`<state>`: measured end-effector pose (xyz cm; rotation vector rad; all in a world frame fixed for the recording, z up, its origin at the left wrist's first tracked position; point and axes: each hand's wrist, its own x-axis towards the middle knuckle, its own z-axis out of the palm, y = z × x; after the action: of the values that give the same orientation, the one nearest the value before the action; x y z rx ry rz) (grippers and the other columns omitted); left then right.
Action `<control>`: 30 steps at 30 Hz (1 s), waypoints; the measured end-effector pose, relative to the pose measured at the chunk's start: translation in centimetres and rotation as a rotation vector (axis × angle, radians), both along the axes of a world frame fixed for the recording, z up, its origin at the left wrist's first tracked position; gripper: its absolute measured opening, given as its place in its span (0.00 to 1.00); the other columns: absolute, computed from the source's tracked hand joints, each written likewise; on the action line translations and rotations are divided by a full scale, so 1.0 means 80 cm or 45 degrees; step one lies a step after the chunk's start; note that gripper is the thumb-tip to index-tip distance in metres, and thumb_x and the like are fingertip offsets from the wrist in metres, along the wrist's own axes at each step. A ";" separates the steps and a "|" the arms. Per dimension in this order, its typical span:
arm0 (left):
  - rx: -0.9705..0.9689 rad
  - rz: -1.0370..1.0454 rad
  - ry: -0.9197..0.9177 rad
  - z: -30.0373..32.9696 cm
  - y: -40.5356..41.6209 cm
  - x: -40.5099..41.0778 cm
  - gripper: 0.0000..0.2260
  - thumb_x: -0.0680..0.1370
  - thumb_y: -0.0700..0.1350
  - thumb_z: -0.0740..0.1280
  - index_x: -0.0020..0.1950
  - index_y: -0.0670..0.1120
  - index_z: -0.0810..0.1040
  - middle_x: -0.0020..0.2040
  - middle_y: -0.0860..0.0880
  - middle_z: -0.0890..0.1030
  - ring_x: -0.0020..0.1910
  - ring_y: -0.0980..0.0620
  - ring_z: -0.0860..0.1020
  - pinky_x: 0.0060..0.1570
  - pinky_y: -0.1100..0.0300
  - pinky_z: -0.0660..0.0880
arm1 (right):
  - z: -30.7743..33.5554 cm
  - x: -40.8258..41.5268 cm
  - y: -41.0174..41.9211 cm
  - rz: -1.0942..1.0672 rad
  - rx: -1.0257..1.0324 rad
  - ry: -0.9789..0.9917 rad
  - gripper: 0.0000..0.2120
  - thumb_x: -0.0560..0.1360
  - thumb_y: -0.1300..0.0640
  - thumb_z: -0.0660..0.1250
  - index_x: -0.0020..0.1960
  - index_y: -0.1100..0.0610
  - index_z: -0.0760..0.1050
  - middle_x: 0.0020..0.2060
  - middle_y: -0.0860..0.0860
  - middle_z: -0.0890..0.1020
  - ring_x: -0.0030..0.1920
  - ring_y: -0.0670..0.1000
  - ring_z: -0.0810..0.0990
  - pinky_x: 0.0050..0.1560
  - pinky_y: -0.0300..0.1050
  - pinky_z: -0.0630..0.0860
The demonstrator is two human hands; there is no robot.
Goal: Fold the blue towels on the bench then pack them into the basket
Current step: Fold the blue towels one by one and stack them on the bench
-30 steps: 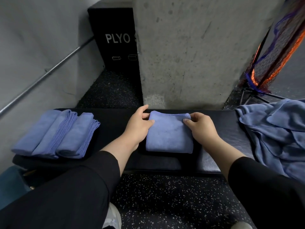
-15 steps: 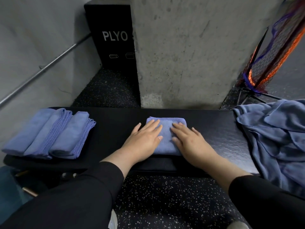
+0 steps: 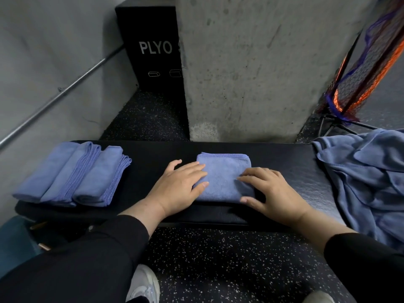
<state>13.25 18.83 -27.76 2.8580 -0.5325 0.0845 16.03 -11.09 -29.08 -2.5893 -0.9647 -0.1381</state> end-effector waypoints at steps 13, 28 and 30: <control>-0.041 -0.011 0.159 0.022 -0.015 -0.019 0.21 0.74 0.61 0.52 0.59 0.55 0.76 0.57 0.59 0.79 0.60 0.57 0.74 0.71 0.54 0.64 | 0.022 -0.013 -0.002 -0.056 -0.047 0.056 0.16 0.78 0.40 0.56 0.56 0.47 0.74 0.51 0.38 0.78 0.55 0.43 0.76 0.69 0.51 0.65; -0.616 0.323 0.468 0.051 -0.011 -0.048 0.11 0.78 0.57 0.69 0.41 0.53 0.77 0.36 0.53 0.79 0.35 0.59 0.75 0.38 0.58 0.72 | 0.071 -0.048 0.013 -0.309 0.184 0.610 0.08 0.76 0.41 0.68 0.48 0.44 0.75 0.37 0.47 0.82 0.36 0.43 0.80 0.37 0.45 0.77; -0.690 0.397 0.427 0.049 -0.018 -0.040 0.09 0.78 0.55 0.71 0.42 0.53 0.77 0.35 0.55 0.80 0.36 0.60 0.76 0.38 0.61 0.70 | 0.067 -0.036 0.020 -0.402 0.250 0.621 0.08 0.75 0.43 0.70 0.47 0.45 0.76 0.37 0.46 0.83 0.40 0.45 0.81 0.41 0.45 0.77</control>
<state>10.02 17.36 -23.83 2.3268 0.0136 -0.1703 13.14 -9.49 -23.76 -2.4023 -0.3490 0.2914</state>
